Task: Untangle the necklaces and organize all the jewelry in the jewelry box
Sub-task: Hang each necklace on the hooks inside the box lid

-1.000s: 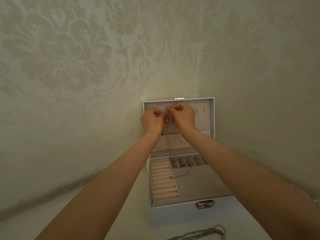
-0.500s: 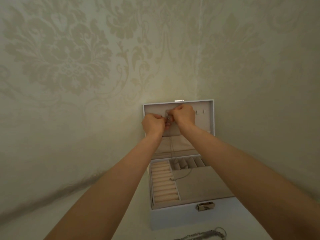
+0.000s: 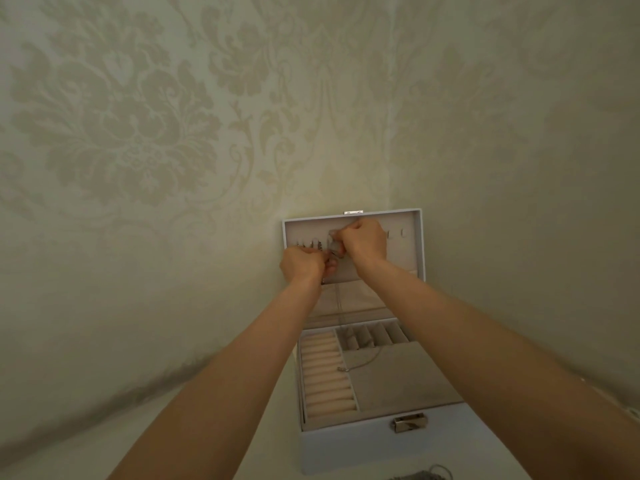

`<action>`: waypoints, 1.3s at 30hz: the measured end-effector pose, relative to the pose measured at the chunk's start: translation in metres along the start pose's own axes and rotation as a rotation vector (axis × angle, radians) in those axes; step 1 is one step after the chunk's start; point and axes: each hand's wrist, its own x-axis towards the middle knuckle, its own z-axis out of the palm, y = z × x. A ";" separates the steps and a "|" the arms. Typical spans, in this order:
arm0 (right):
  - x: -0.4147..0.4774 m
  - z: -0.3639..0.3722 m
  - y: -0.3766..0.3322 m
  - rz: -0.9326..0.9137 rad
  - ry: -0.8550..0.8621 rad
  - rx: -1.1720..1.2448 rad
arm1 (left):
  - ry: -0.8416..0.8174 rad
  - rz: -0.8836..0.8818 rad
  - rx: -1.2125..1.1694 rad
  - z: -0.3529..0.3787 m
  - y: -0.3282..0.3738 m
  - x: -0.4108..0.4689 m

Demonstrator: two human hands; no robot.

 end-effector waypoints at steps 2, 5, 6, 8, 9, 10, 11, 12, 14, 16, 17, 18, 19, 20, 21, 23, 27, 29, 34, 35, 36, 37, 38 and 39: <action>-0.001 -0.002 0.001 0.024 -0.027 0.022 | -0.004 -0.029 -0.008 -0.001 -0.001 0.000; -0.004 -0.006 0.004 0.003 -0.028 0.006 | -0.009 -0.026 -0.007 -0.003 -0.008 -0.002; -0.007 -0.007 0.006 -0.017 -0.022 -0.004 | -0.021 -0.025 0.003 -0.004 -0.010 -0.003; -0.016 -0.008 0.011 -0.058 0.003 -0.002 | -0.065 -0.025 0.034 -0.007 -0.016 -0.005; -0.021 -0.009 0.015 -0.075 0.012 0.006 | -0.089 -0.030 0.056 -0.008 -0.019 -0.006; -0.027 -0.010 0.019 -0.089 0.015 0.008 | -0.110 -0.035 0.083 -0.011 -0.021 -0.008; -0.033 -0.012 0.023 -0.100 0.005 -0.001 | -0.129 -0.032 0.104 -0.013 -0.024 -0.010; -0.039 -0.015 0.027 -0.099 -0.019 -0.009 | -0.144 -0.021 0.124 -0.015 -0.026 -0.013; -0.049 -0.018 0.034 -0.075 -0.106 -0.020 | -0.162 0.025 0.175 -0.018 -0.033 -0.018; -0.058 -0.019 0.038 -0.051 -0.222 -0.004 | -0.185 0.072 0.256 -0.022 -0.040 -0.022; -0.061 -0.018 0.040 -0.046 -0.266 0.010 | -0.198 0.092 0.310 -0.023 -0.042 -0.024; -0.064 -0.018 0.040 -0.047 -0.287 0.026 | -0.217 0.106 0.379 -0.024 -0.043 -0.026; -0.066 -0.018 0.041 -0.045 -0.291 0.040 | -0.234 0.134 0.464 -0.025 -0.044 -0.029; -0.068 -0.020 0.041 -0.046 -0.278 0.049 | -0.227 0.182 0.577 -0.025 -0.044 -0.032; -0.069 -0.022 0.041 -0.050 -0.258 0.046 | -0.165 0.253 0.703 -0.026 -0.041 -0.037; -0.072 -0.029 0.042 -0.062 -0.245 0.017 | -0.008 0.485 0.812 -0.028 -0.039 -0.043; -0.079 -0.041 0.049 -0.101 -0.327 -0.076 | -0.242 0.816 0.808 -0.026 -0.042 -0.041; -0.083 -0.047 0.051 -0.128 -0.337 -0.072 | -0.341 0.783 0.922 -0.025 -0.047 -0.036; -0.092 -0.071 0.049 -0.125 -0.349 0.201 | -0.404 0.767 1.047 -0.028 -0.064 -0.025; -0.092 -0.075 0.048 -0.128 -0.358 0.256 | -0.389 0.789 1.078 -0.027 -0.066 -0.024; -0.091 -0.079 0.047 -0.133 -0.362 0.308 | -0.367 0.813 1.123 -0.026 -0.066 -0.024; -0.089 -0.082 0.046 -0.137 -0.353 0.356 | -0.341 0.826 1.178 -0.025 -0.066 -0.024; -0.086 -0.084 0.044 -0.135 -0.335 0.403 | -0.311 0.833 1.230 -0.024 -0.065 -0.024; -0.083 -0.087 0.041 -0.128 -0.309 0.448 | -0.280 0.836 1.272 -0.022 -0.064 -0.024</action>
